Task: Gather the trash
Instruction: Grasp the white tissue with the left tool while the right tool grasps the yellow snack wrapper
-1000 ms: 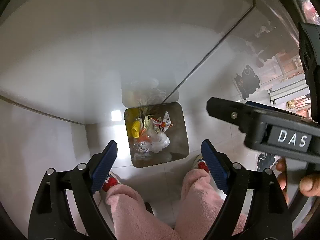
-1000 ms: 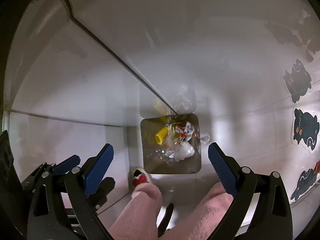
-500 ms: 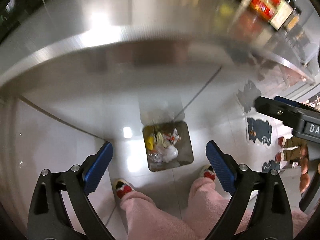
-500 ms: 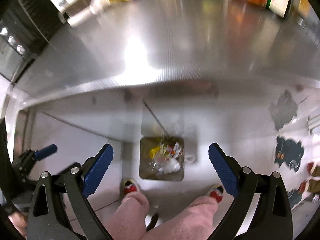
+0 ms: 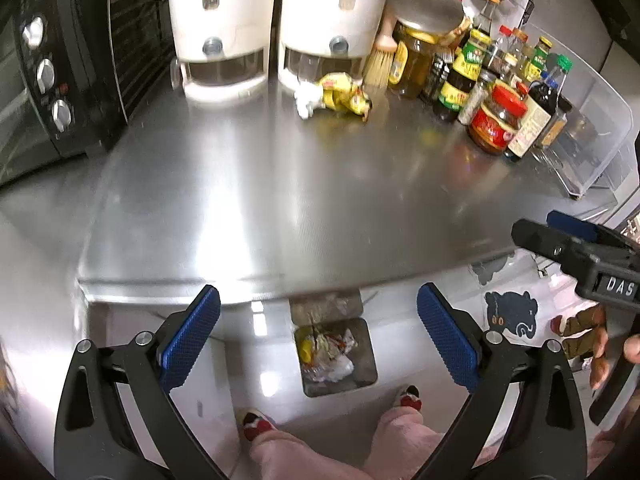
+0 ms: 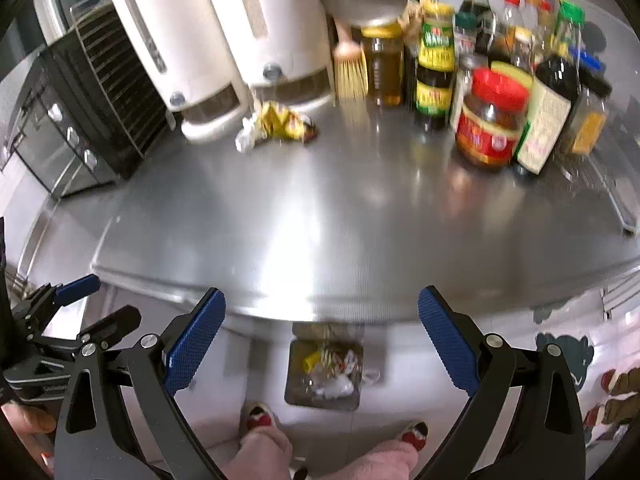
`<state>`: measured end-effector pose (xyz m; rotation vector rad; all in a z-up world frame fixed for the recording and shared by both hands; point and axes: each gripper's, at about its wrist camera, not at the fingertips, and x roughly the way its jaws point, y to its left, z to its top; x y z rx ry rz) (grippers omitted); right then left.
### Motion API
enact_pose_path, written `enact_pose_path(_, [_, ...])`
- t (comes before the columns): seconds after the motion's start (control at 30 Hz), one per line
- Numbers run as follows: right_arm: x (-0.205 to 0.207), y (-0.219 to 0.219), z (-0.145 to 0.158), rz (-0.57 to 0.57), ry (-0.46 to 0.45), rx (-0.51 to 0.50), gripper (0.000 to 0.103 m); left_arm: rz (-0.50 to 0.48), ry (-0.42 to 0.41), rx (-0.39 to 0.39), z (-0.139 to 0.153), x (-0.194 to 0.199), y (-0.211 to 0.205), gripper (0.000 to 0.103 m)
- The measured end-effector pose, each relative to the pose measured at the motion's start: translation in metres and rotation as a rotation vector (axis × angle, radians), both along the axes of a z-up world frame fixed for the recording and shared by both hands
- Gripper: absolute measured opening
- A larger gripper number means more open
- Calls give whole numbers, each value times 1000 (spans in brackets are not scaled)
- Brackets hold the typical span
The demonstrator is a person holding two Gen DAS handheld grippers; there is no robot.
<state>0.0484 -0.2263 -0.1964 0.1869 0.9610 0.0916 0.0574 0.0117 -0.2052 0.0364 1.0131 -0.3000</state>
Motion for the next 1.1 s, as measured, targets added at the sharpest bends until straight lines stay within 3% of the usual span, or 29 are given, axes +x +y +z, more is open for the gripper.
enact_pose_path(0.27, [48,-5,30,-7,-52,-14,99,32,-69,18,23,43,3,94])
enact_pose_path(0.5, [100,-13,24,-14,-40,-9,99,44,-94,-8,26,98,-2,94])
enact_pose_path(0.73, [154,-3,19,21,-54,32,98,19,-75,12,7,148,-15,91])
enact_pose_path(0.8, [171,2,18,39,-53,67,97,9,-54,17,-2,159,-18,83])
enact_pose_path(0.9, [191,12,14,64,-45,93,86,3,-29,11,-12,167,-19,74])
enact_pose_path(1.1, [231,32,-5,80,-14,102,85,7,-3,22,-25,180,-15,72])
